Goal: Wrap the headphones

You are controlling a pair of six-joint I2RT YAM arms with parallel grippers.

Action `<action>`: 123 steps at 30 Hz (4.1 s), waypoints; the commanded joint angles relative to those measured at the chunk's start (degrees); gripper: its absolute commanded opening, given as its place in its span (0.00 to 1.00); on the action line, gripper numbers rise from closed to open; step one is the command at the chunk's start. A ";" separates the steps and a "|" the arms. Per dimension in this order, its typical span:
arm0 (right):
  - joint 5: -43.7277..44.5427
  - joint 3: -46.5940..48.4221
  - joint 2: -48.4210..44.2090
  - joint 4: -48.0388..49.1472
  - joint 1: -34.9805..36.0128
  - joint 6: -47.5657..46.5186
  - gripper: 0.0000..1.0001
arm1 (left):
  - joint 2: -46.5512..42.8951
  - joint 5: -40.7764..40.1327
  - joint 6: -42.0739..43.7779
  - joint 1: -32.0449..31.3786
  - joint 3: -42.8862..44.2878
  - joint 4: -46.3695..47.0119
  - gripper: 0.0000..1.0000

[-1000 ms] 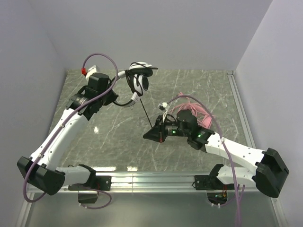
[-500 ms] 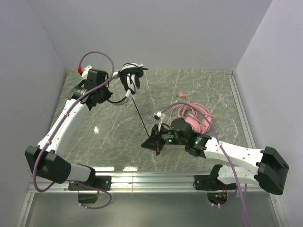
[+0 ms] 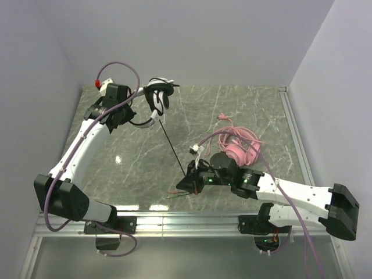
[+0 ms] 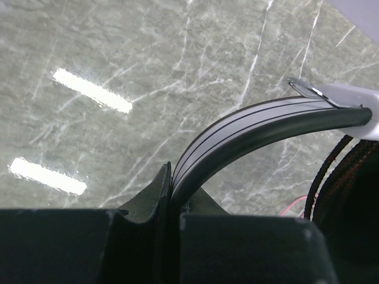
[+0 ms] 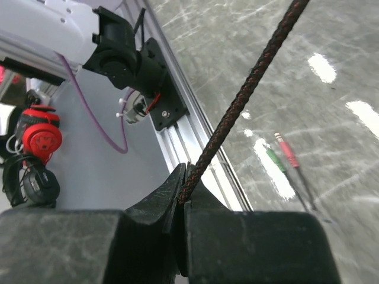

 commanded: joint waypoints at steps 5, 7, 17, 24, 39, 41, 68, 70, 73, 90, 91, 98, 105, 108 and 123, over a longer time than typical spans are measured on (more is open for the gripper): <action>0.90 14.31 -4.90 -27.78 3.46 -4.39 0.00 | -3.30 -24.81 2.49 -0.91 -2.37 25.84 0.00; 2.15 20.11 -3.32 -32.86 3.46 -6.32 0.00 | -1.64 -29.31 7.06 -5.48 -2.03 26.02 0.00; 4.10 41.74 7.58 -45.72 -2.94 -12.48 0.00 | -0.48 -40.24 30.35 -21.04 -8.96 40.75 0.00; -5.31 47.99 9.95 -48.80 -15.34 -13.62 0.00 | -2.68 -33.74 47.67 -24.56 -17.22 51.75 0.00; 5.04 55.90 13.47 -60.84 -22.46 -18.02 0.00 | -9.36 -12.12 67.80 -25.44 -26.64 51.16 0.00; 6.97 57.39 14.52 -61.98 -22.99 -18.11 0.00 | -9.28 -10.09 69.12 -25.88 -26.54 48.96 0.00; 25.45 58.27 20.41 -65.41 -29.58 -23.38 0.01 | -13.23 7.59 75.89 -27.38 -28.30 37.53 0.00; 22.74 59.85 21.90 -68.13 -29.58 -21.54 0.02 | -12.88 4.25 75.81 -27.55 -28.30 38.32 0.00; 12.42 60.30 21.48 -69.46 -29.50 -19.95 0.01 | -11.91 -0.49 74.49 -27.64 -28.30 41.48 0.00; 26.38 57.74 19.44 -69.28 -29.32 -19.86 0.00 | -12.88 8.79 75.11 -27.64 -28.83 40.26 0.00; 27.37 58.01 19.88 -68.76 -29.41 -20.13 0.00 | -13.31 11.34 75.19 -27.73 -28.22 37.91 0.00; 33.97 54.61 21.56 -60.52 -29.32 -22.32 0.00 | -13.93 24.35 74.75 -28.43 -25.06 29.55 0.00; 31.16 46.24 16.12 -48.82 -29.50 -25.66 0.00 | -15.69 34.56 67.04 -28.52 -20.84 22.78 0.00; 28.35 42.73 14.18 -43.72 -29.41 -27.07 0.00 | -17.01 38.07 59.75 -28.52 -20.31 22.85 0.00; 7.52 29.01 9.16 -23.94 -31.69 -25.67 0.04 | -23.77 36.95 19.75 -28.43 -18.64 22.85 0.00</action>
